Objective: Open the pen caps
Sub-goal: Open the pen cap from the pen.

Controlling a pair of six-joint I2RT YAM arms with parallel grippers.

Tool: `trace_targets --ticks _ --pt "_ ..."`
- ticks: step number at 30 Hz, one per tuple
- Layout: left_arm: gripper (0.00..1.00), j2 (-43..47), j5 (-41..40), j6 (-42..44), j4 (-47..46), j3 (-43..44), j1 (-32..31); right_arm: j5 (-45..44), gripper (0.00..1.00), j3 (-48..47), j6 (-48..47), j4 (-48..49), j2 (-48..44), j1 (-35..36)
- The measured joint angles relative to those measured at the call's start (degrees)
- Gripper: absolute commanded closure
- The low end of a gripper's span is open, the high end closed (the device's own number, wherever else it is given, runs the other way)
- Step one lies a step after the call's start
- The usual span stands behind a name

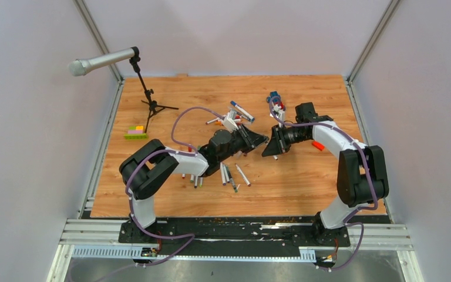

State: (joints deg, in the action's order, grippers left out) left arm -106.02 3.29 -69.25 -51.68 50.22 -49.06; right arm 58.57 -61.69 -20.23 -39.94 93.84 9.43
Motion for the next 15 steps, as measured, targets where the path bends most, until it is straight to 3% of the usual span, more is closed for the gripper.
trace_targets --ticks 8,15 --pt "1.00 4.92 -3.15 -1.68 -1.40 -6.64 0.39 4.37 1.00 2.62 1.14 3.48 0.00 2.21" --pt "1.00 14.86 -1.95 -0.87 7.96 -9.88 3.58 7.26 1.00 2.58 2.93 11.41 0.00 5.99"
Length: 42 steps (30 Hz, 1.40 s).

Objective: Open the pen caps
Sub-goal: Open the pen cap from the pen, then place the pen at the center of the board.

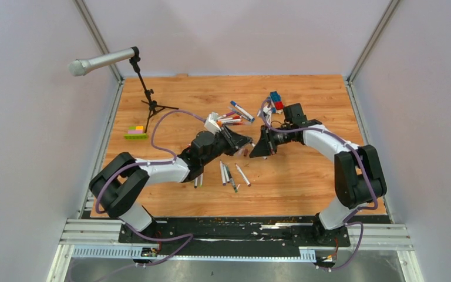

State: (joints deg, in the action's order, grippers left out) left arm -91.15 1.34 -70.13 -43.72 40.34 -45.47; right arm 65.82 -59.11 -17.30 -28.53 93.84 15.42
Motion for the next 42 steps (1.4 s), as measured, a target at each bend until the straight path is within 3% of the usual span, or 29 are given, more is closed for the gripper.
trace_targets --ticks 2,6,9,14,20,25,31,42 --pt "1.00 1.57 -1.18 0.31 1.51 -0.63 1.01 -1.09 1.00 0.07 0.46 1.05 -0.09 0.68" --pt "1.00 5.55 -9.81 1.11 2.32 -3.30 11.08 -5.20 1.00 4.15 1.36 -1.70 -0.50 -1.14" --pt "1.00 7.06 -12.66 1.29 2.47 -5.09 14.45 -7.98 1.00 5.68 1.73 -2.58 -0.66 -0.79" --pt "1.00 9.46 -11.17 4.55 5.53 -5.79 14.36 -14.21 1.00 9.03 5.16 0.83 -3.39 0.98" --pt "1.00 14.95 -5.42 10.58 9.88 -6.86 14.32 -28.85 0.96 15.96 17.99 9.62 -8.70 3.63" --pt "1.00 20.87 -1.73 15.23 14.19 -9.68 13.33 -35.65 0.93 16.96 23.19 12.90 -8.87 8.55" --pt "1.00 28.46 -1.33 18.10 18.29 -14.53 10.69 -41.03 0.81 16.96 25.70 14.67 -6.69 10.08" --pt "1.00 29.86 -1.36 20.20 20.44 -16.17 7.87 -43.65 0.77 15.45 26.25 14.67 -3.65 10.40"
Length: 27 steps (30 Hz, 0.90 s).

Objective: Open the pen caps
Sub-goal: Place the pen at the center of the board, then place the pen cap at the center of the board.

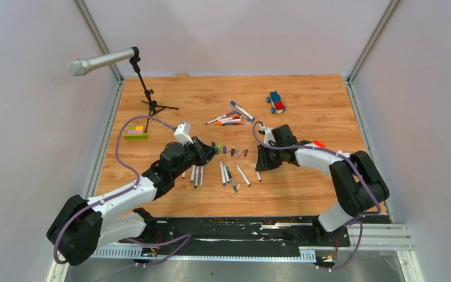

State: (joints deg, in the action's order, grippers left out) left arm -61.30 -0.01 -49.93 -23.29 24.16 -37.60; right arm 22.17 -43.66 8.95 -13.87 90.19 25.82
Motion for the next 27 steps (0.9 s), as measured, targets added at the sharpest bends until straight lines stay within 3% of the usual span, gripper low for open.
trace_targets --ticks 7,14,22,27 --pt "1.00 -4.57 0.85 2.23 0.98 3.10 -2.82 2.25 0.65 -1.33 -1.20 -1.70 0.42 0.00" --pt "1.00 -13.70 1.70 5.51 2.25 11.69 -6.78 9.75 0.62 -3.76 -5.99 -5.55 -3.50 -2.23" --pt "1.00 -25.42 1.09 7.32 6.43 21.44 -9.97 24.17 0.62 -13.25 -27.67 -19.69 -4.52 -15.08" --pt "0.98 -33.09 -0.46 8.28 12.48 30.42 -11.96 28.72 0.62 -13.84 -34.77 -25.53 -4.35 -20.85"
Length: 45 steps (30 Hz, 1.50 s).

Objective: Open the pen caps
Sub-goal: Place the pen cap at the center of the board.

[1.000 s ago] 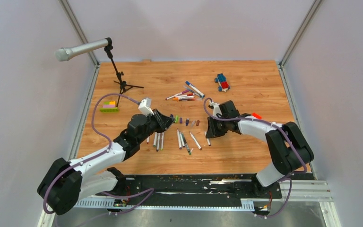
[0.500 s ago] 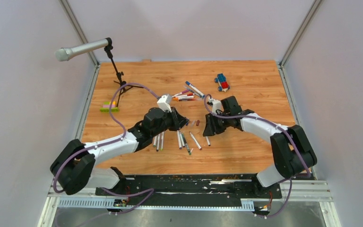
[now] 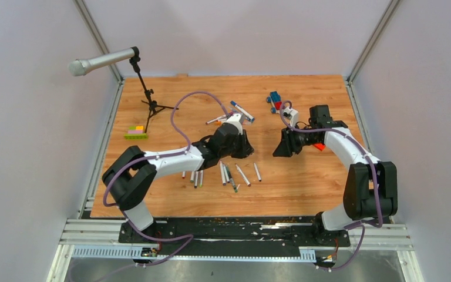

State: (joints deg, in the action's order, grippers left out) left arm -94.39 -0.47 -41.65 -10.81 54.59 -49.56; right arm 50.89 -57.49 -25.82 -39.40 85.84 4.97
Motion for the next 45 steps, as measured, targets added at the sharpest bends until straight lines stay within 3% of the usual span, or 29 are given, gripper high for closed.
trace_targets --ticks 17,22,29,35,45 --pt "0.90 -20.94 -6.25 2.86 22.43 24.48 -2.12 2.36 0.62 0.00 -4.26 -3.69 0.39 -1.53" --pt "0.88 -23.52 -7.91 3.72 26.62 27.69 -2.10 2.60 0.62 0.00 -4.33 -4.00 1.07 -1.68" --pt "0.73 -26.32 -9.05 4.13 30.67 32.02 -2.12 2.80 0.62 0.00 -4.39 -4.57 1.51 -1.81" --pt "0.66 -26.71 -9.35 4.48 32.70 33.05 -2.12 2.97 0.62 0.00 -4.52 -4.70 1.55 -1.99" --pt "0.65 -26.67 -9.68 5.05 33.70 34.07 -2.12 3.67 0.62 -0.09 -4.79 -4.90 1.88 -2.45"
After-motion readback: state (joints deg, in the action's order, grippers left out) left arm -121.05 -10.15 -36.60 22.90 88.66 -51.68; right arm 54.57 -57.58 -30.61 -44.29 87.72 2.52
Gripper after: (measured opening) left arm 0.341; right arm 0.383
